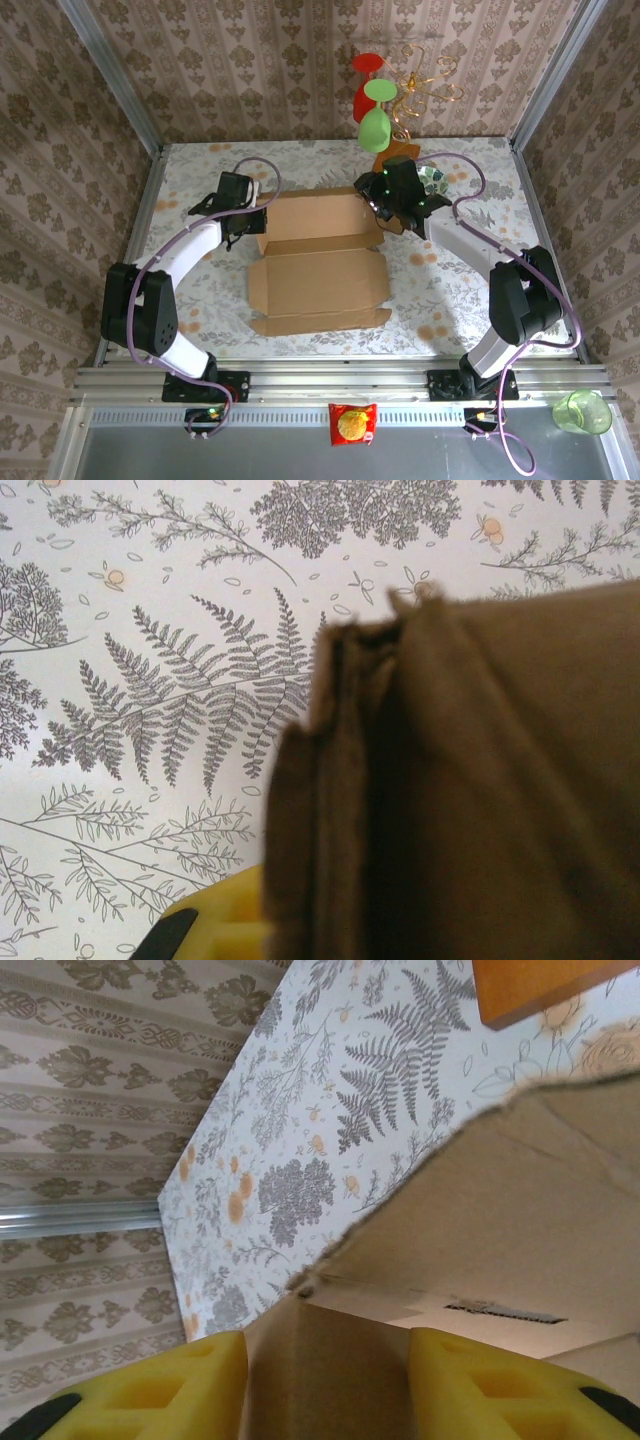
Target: Fold the paper box
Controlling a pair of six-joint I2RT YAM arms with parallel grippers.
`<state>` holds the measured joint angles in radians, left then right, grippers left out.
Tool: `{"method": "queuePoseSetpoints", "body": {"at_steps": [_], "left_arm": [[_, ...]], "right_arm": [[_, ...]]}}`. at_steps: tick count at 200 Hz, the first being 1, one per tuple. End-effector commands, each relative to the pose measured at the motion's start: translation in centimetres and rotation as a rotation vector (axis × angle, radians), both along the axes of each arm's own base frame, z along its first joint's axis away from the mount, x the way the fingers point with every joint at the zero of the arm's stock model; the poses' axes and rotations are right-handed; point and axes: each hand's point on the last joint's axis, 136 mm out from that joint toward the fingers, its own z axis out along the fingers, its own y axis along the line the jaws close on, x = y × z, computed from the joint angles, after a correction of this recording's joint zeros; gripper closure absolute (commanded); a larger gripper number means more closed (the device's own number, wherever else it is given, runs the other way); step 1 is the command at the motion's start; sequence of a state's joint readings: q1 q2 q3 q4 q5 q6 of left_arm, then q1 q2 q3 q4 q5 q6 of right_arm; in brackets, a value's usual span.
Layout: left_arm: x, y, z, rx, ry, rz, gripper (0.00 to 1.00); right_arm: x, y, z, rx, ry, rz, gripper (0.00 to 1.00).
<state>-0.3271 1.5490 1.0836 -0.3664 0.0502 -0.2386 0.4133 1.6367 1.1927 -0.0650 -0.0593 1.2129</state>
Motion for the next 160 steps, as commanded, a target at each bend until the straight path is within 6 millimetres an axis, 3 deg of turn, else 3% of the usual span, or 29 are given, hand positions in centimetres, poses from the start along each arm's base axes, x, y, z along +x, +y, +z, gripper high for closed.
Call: {"method": "queuePoseSetpoints", "body": {"at_steps": [1, 22, 41, 59, 70, 74, 79, 96, 126, 160], "left_arm": [[0.9, -1.0, 1.4, -0.052, -0.053, -0.01, 1.0], [1.0, -0.9, 1.2, -0.048, -0.053, -0.008, 1.0], [0.9, -0.6, 1.1, -0.042, -0.051, -0.003, 1.0], [0.8, -0.5, 0.8, -0.032, -0.047, -0.002, 1.0], [0.8, -0.5, 0.8, -0.029, -0.049, -0.003, 1.0], [0.8, -0.4, 0.8, -0.027, -0.046, -0.003, 1.0], [0.8, -0.4, 0.7, -0.024, -0.044, -0.003, 1.0], [0.9, -0.3, 0.7, -0.016, -0.041, -0.006, 1.0], [0.9, -0.2, 0.4, -0.003, -0.035, -0.008, 1.0], [1.0, -0.2, 0.2, 0.0, -0.027, -0.008, 1.0]], "right_arm": [[-0.2, 0.1, 1.1, 0.139, -0.02, -0.045, 0.54], [-0.2, -1.0, 1.6, 0.193, -0.034, -0.083, 0.49], [-1.0, -2.4, 2.4, 0.111, -0.044, -0.078, 0.39], [-2.5, -4.2, 1.9, 0.008, -0.033, -0.085, 0.34], [-3.4, -5.4, 1.6, 0.011, -0.044, -0.112, 0.33], [-3.8, -5.8, 0.5, 0.01, -0.032, -0.126, 0.33], [-4.4, -6.3, 1.3, 0.025, -0.068, -0.141, 0.33], [-6.2, -7.8, 0.2, 0.026, -0.106, -0.182, 0.3], [-7.5, -7.8, -2.7, 0.009, -0.095, -0.151, 0.3], [-7.0, -7.3, -5.4, 0.025, -0.087, -0.15, 0.3]]}}
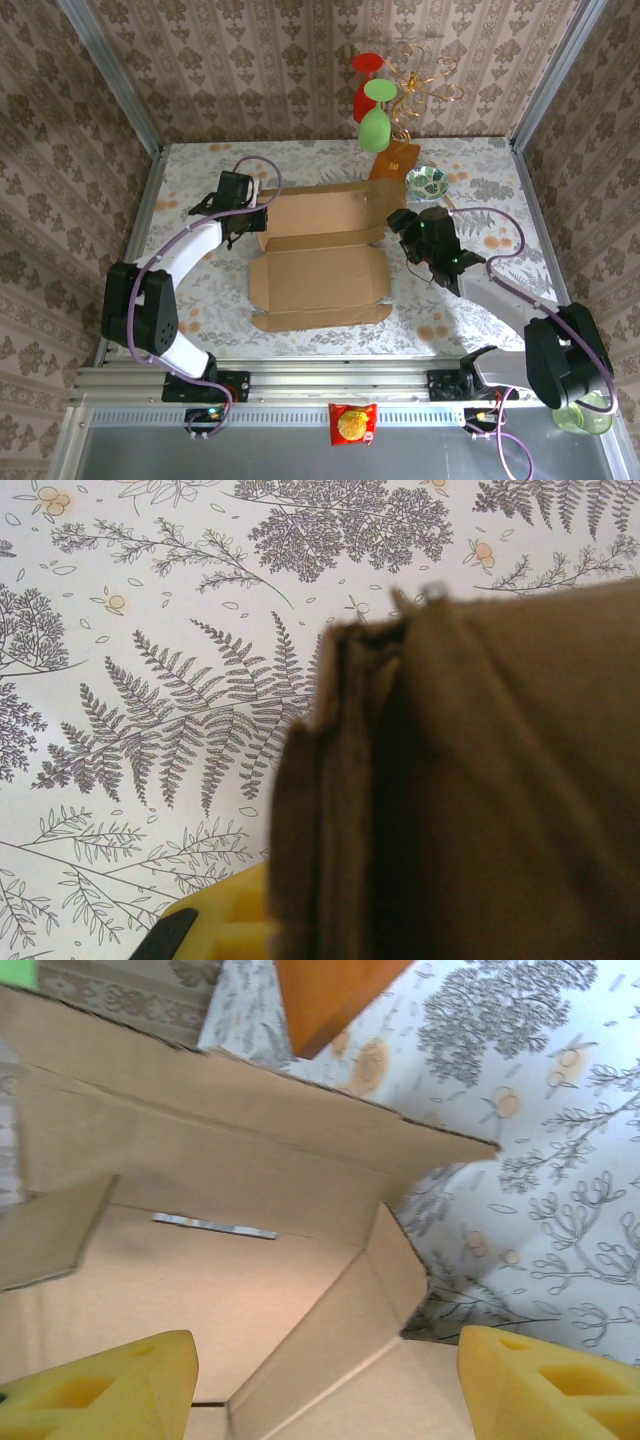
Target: Fold the paper box
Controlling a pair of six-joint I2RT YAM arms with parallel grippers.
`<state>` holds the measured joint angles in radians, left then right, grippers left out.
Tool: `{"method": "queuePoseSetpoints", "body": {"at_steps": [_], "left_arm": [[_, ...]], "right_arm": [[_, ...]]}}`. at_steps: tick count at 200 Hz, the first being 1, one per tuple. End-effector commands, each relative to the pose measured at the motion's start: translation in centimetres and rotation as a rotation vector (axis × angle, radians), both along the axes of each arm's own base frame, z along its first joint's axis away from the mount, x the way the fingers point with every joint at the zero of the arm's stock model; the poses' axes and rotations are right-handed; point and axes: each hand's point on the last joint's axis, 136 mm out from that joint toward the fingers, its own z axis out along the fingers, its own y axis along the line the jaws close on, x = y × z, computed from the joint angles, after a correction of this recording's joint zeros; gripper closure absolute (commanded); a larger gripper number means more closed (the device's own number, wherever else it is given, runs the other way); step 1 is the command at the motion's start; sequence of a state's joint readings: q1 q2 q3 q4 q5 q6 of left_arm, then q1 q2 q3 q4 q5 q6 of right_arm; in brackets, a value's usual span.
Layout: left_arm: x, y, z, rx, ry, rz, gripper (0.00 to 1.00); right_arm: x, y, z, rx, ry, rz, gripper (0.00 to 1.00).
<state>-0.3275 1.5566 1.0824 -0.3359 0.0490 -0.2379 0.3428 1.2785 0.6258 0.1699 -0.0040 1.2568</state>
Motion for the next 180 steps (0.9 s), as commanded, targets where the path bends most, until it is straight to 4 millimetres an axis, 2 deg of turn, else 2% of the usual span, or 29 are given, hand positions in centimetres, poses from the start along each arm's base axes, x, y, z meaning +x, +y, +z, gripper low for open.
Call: {"method": "queuePoseSetpoints", "body": {"at_steps": [1, 19, 22, 29, 77, 128, 180], "left_arm": [[0.4, 0.0, 0.1, 0.006, -0.007, -0.007, 1.0], [0.5, -0.1, 0.0, 0.004, -0.006, -0.01, 1.0], [0.5, -0.1, 0.1, 0.004, -0.008, -0.011, 1.0], [0.5, -0.1, 0.0, 0.004, -0.007, -0.011, 1.0], [0.6, -0.2, 0.0, 0.0, -0.003, -0.012, 1.0], [0.6, -0.3, -0.5, -0.012, 0.01, -0.013, 1.0], [0.9, -0.3, -0.4, -0.024, 0.01, -0.007, 1.0]], "right_arm": [[1.4, 0.3, 0.0, 0.003, -0.065, -0.009, 0.3], [2.2, 0.8, -0.3, -0.005, -0.063, 0.01, 0.3], [2.4, 0.9, -1.2, -0.012, -0.043, 0.012, 0.3], [2.6, 1.1, -1.8, -0.014, -0.034, 0.015, 0.3], [4.1, 2.4, -4.2, -0.023, 0.008, 0.046, 0.32], [5.3, 4.9, -4.3, 0.028, -0.002, 0.102, 0.4], [5.3, 6.1, -3.7, 0.052, -0.017, 0.122, 0.47]]}}
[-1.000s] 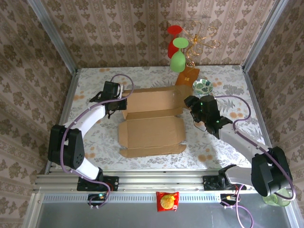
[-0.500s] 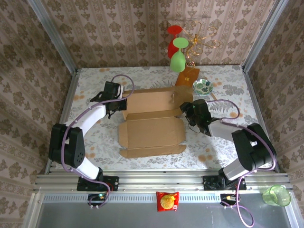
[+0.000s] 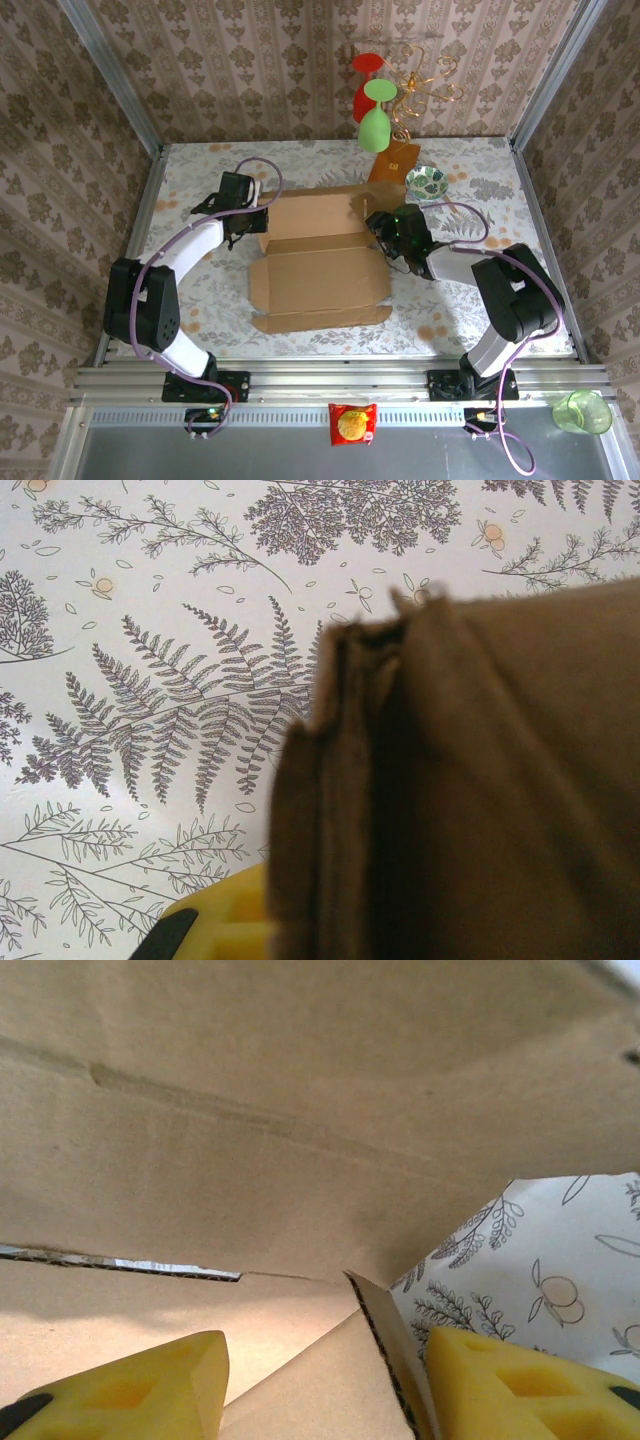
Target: Fold the paper box
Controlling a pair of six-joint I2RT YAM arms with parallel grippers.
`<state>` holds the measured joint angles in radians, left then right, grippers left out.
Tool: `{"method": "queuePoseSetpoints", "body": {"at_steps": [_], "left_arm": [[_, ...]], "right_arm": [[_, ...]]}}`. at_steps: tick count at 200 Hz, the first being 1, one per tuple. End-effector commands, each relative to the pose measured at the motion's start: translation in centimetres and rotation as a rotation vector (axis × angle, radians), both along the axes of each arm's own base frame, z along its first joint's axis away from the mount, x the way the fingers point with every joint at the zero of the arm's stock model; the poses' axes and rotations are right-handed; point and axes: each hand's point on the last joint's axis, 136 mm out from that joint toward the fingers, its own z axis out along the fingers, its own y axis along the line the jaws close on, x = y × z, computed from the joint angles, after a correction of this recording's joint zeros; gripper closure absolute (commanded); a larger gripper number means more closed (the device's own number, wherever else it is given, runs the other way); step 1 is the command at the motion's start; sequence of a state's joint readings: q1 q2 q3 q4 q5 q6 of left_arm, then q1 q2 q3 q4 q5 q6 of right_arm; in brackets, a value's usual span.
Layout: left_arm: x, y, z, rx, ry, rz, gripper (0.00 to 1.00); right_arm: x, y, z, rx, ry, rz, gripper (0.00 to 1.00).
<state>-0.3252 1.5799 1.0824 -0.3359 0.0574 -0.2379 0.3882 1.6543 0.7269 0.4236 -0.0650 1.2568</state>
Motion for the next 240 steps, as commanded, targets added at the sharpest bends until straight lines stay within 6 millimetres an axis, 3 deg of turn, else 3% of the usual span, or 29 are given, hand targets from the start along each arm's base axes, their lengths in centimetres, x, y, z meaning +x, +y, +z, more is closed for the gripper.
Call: {"method": "queuePoseSetpoints", "body": {"at_steps": [1, 47, 99, 121, 141, 162, 187, 198, 216, 240], "left_arm": [[0.9, -0.3, 0.4, -0.025, -0.014, -0.003, 1.0], [1.0, -0.4, 0.4, -0.037, -0.01, -0.001, 1.0], [0.7, 0.0, 0.3, -0.042, -0.006, 0.003, 1.0], [0.8, 0.5, 0.3, -0.04, -0.004, -0.001, 1.0], [1.0, 1.2, 0.4, -0.04, 0.002, -0.014, 1.0], [1.3, 1.7, 1.0, -0.053, -0.003, -0.06, 1.0], [1.7, 2.1, 1.6, -0.051, -0.021, -0.121, 1.0], [1.9, 2.4, 2.0, -0.054, -0.035, -0.133, 1.0], [2.2, 2.7, 2.2, -0.061, -0.055, -0.148, 1.0], [2.6, 2.4, 2.8, -0.067, -0.105, -0.19, 1.0]], "right_arm": [[0.9, 1.2, 1.6, 0.031, -0.047, 0.025, 0.47], [0.8, 4.1, 0.4, 0.036, -0.029, 0.085, 0.53], [0.4, 5.1, -1.1, 0.021, 0.004, 0.111, 0.54], [0.7, 5.5, 0.7, 0.005, -0.039, 0.146, 0.54], [0.6, 5.5, 4.6, -0.069, -0.124, 0.224, 0.52], [-0.2, 3.4, 8.2, -0.131, -0.21, 0.26, 0.51], [-1.2, -0.8, 12.0, -0.13, -0.317, 0.219, 0.49], [-1.5, -3.0, 12.7, -0.137, -0.336, 0.178, 0.49], [-1.5, -6.3, 12.8, -0.155, -0.337, 0.106, 0.49], [-0.3, -8.9, 10.8, -0.173, -0.26, 0.081, 0.54]]}}
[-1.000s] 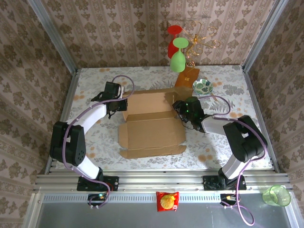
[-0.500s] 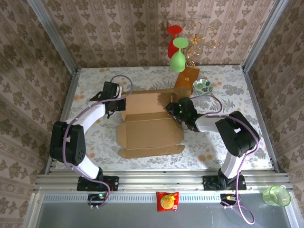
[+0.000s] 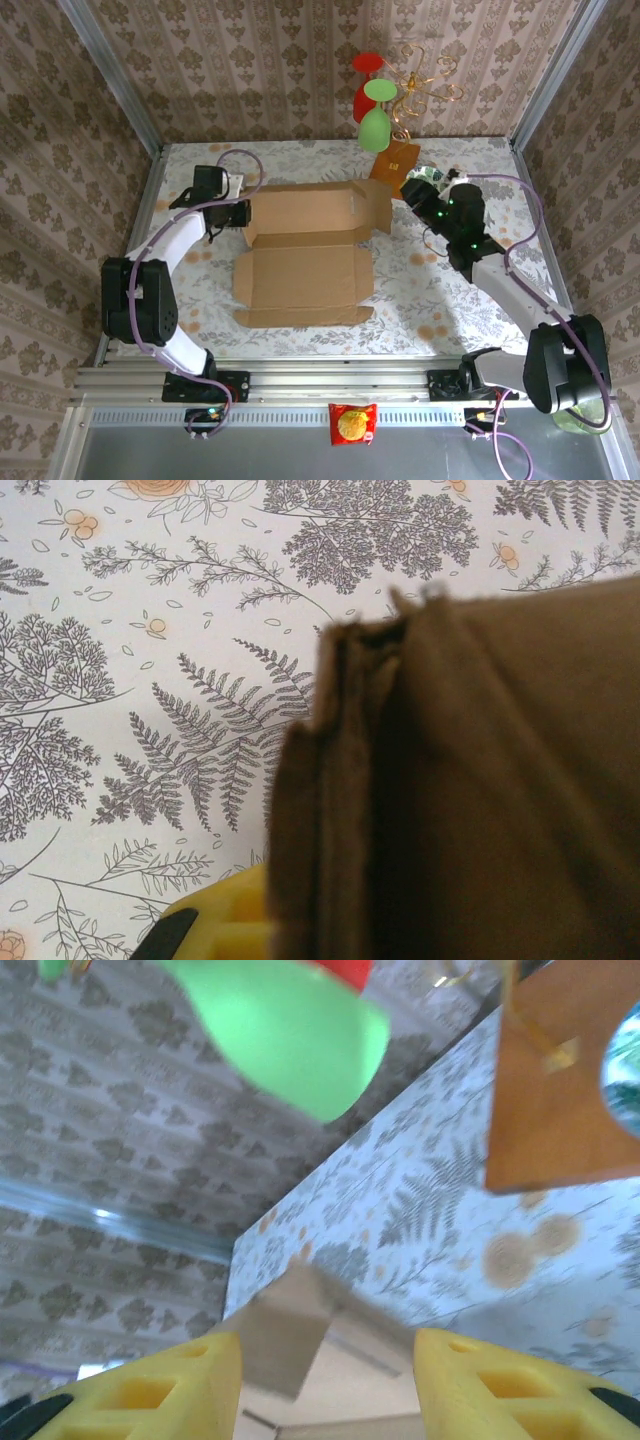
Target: Fold the paper box
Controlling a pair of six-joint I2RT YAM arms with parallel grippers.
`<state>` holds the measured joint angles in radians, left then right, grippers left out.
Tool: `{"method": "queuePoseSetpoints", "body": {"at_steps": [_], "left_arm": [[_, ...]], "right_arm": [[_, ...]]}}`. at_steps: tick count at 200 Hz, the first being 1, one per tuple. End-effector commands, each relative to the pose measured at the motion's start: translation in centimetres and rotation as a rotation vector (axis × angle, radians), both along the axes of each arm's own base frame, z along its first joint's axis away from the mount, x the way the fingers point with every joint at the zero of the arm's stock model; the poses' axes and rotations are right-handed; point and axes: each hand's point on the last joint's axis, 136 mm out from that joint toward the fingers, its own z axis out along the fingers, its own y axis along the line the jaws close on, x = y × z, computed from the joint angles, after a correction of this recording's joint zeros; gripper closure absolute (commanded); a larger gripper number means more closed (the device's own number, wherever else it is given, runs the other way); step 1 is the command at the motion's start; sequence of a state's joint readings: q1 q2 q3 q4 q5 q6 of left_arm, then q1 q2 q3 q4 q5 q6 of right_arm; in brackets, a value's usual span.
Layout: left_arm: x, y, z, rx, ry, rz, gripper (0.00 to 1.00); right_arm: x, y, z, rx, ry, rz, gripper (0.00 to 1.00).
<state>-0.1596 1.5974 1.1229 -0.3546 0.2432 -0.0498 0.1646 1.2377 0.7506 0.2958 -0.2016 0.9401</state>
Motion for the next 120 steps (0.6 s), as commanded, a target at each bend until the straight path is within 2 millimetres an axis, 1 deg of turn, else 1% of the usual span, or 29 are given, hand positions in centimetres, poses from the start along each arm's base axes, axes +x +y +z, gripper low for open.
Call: {"method": "queuePoseSetpoints", "body": {"at_steps": [1, 10, 15, 17, 27, 47, 61, 75, 88, 108, 120], "left_arm": [[0.9, -1.1, 1.8, -0.03, -0.085, -0.095, 1.0], [1.0, -1.3, 2.0, -0.035, -0.108, -0.112, 1.0], [1.1, -1.4, 2.2, -0.04, -0.122, -0.119, 1.0], [1.1, -1.5, 2.3, -0.042, -0.127, -0.122, 1.0], [1.2, -1.7, 2.4, -0.045, -0.139, -0.133, 1.0], [1.3, -1.7, 2.2, -0.052, -0.134, -0.134, 1.0], [1.5, -1.6, 2.0, -0.058, -0.127, -0.129, 1.0], [1.6, -1.6, 1.8, -0.063, -0.121, -0.123, 1.0], [1.7, -1.5, 1.6, -0.069, -0.115, -0.115, 1.0], [2.0, -1.3, 1.2, -0.073, -0.097, -0.095, 1.0], [2.3, -1.2, 1.2, -0.075, -0.095, -0.081, 1.0]], "right_arm": [[0.2, -1.3, -4.9, -0.06, 0.144, 0.028, 0.54], [0.9, -1.4, -5.6, -0.071, 0.165, 0.05, 0.55], [1.3, -1.3, -5.7, -0.076, 0.169, 0.068, 0.55], [1.5, -1.2, -6.6, -0.08, 0.193, 0.077, 0.56], [2.4, -0.6, -7.8, -0.092, 0.221, 0.124, 0.57], [3.9, 0.7, -9.0, -0.093, 0.243, 0.208, 0.58], [4.6, 1.5, -9.5, -0.091, 0.237, 0.257, 0.56], [5.2, 2.2, -9.4, -0.081, 0.22, 0.305, 0.56], [5.4, 3.1, -9.0, -0.061, 0.198, 0.345, 0.56], [4.9, 4.5, -8.2, -0.037, 0.168, 0.405, 0.56], [4.4, 5.0, -7.9, -0.041, 0.161, 0.42, 0.56]]}}
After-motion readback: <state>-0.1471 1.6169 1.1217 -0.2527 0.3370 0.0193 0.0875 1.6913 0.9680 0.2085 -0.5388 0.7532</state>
